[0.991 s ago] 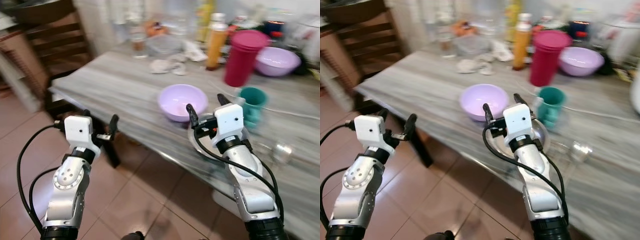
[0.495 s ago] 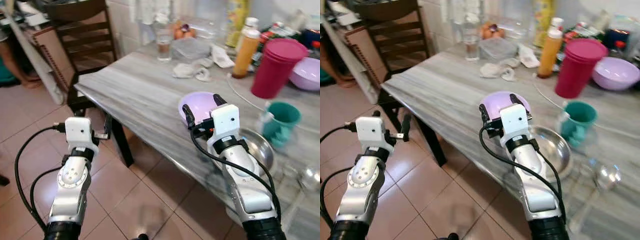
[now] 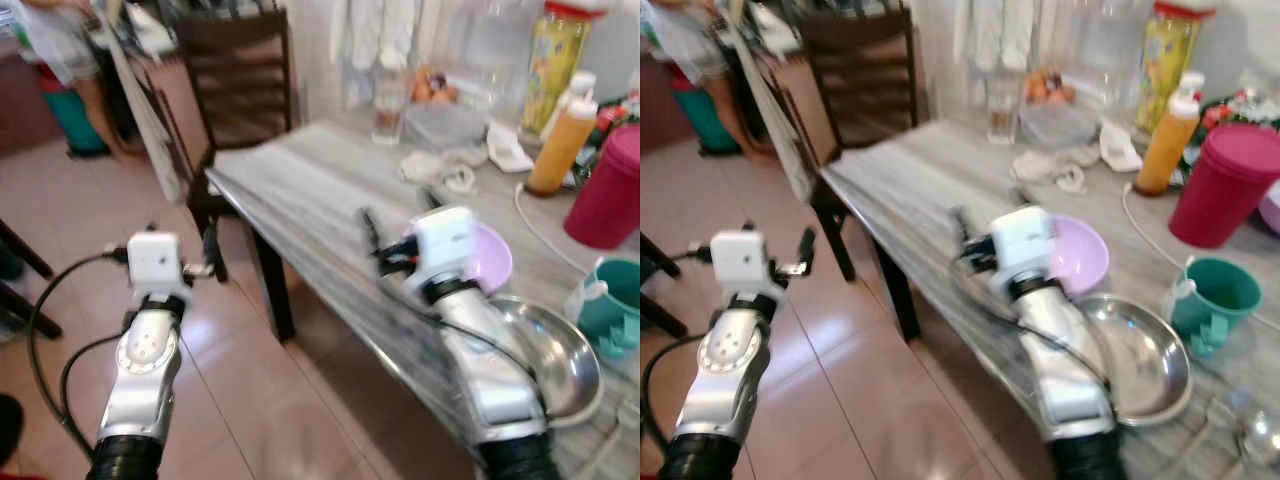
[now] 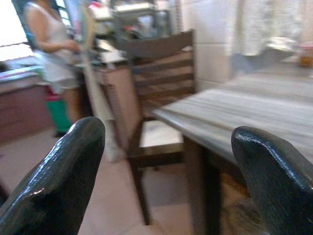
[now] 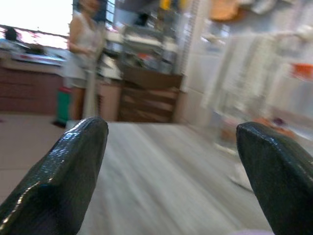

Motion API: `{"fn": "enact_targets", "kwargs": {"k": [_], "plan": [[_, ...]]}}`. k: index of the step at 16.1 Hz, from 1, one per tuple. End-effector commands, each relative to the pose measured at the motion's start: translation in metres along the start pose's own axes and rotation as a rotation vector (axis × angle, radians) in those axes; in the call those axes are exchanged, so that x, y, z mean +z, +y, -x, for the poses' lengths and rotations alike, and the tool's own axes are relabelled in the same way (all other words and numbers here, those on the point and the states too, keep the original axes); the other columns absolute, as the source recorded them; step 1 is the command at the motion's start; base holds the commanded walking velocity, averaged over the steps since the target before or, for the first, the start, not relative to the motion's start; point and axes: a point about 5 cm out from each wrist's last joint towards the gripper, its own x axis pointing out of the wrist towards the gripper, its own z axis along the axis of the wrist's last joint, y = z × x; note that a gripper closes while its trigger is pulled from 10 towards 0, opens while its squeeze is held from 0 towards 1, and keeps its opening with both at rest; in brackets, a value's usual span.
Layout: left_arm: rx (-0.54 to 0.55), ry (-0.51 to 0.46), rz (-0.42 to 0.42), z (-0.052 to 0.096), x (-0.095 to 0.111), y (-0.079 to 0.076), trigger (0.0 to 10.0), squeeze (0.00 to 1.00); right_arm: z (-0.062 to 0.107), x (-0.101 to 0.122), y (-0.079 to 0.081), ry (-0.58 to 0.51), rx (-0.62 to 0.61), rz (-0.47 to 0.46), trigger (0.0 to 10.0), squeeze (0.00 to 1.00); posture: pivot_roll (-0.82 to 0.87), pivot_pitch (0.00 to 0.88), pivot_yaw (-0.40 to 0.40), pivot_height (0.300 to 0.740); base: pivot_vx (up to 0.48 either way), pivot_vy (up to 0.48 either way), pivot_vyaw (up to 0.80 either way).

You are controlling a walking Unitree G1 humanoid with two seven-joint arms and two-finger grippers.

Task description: Setting the table

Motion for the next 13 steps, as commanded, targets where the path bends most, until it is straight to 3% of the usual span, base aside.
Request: {"fn": "enact_targets", "kwargs": {"k": [1, 7, 13], "plan": [[0.016, -0.005, -0.009, 0.0, 0.0, 0.002, 10.0, 0.0, 0.001, 0.0, -0.005, 0.002, -0.01, 0.015, 10.0, 0.0, -0.17, 0.004, 0.058, 0.74, 0.0, 0.0, 0.8], [0.163, 0.027, -0.072, 0.002, -0.007, 0.018, 10.0, 0.0, 0.0, -0.002, -0.005, 0.007, -0.004, -0.022, 10.0, 0.0, -0.16, 0.003, 0.04, 0.74, 0.0, 0.0, 0.8], [0.245, 0.037, -0.069, 0.019, -0.013, 0.025, 10.0, 0.0, -0.01, -0.006, -0.001, 0.026, 0.04, -0.081, 10.0, 0.0, -0.08, 0.005, -0.027, 0.74, 0.0, 0.0, 0.0]]}}
